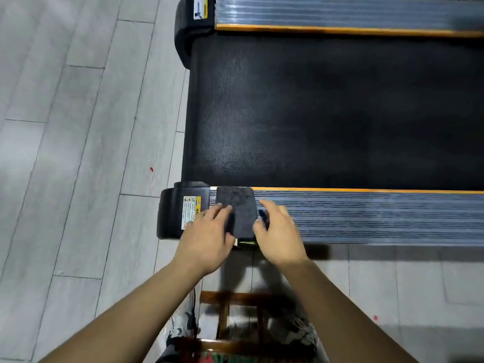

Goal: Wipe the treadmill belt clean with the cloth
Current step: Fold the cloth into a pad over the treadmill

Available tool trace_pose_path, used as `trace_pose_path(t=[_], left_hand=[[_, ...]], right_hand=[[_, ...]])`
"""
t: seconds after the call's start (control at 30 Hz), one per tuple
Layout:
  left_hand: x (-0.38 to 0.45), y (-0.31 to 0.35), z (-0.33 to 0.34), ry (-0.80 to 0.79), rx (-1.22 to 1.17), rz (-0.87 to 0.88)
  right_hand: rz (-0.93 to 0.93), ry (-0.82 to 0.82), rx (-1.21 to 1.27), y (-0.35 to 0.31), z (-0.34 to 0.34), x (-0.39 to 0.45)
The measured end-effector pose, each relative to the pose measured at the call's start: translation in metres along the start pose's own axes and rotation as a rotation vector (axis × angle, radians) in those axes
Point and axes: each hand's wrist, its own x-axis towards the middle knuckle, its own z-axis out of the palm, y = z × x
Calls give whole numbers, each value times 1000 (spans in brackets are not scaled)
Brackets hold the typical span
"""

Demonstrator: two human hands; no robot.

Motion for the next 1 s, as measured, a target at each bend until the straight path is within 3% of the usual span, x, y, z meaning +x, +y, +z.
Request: trace_pose_path(t=[0.13,0.33,0.53,0.73,0.9,1.0], left_hand=[[25,-11,17,-93,-34,-26],[37,-19,33,-176,-57,-6],[31,-18,23,-149,-137,-27],[4,4,-28,-47,-165,62],[-23,61,-93,107,-194,159],[-38,103,-137,97,-150,290]], right_hand=[[98,-37,10,15,20,27],[253,-21,279,15,51,47],[214,-51,378,6,56,47],[101,-59,546,-8,-9,9],[2,-47,416,-18,-89,-26],[-82,-41,290,-31,-148,-52]])
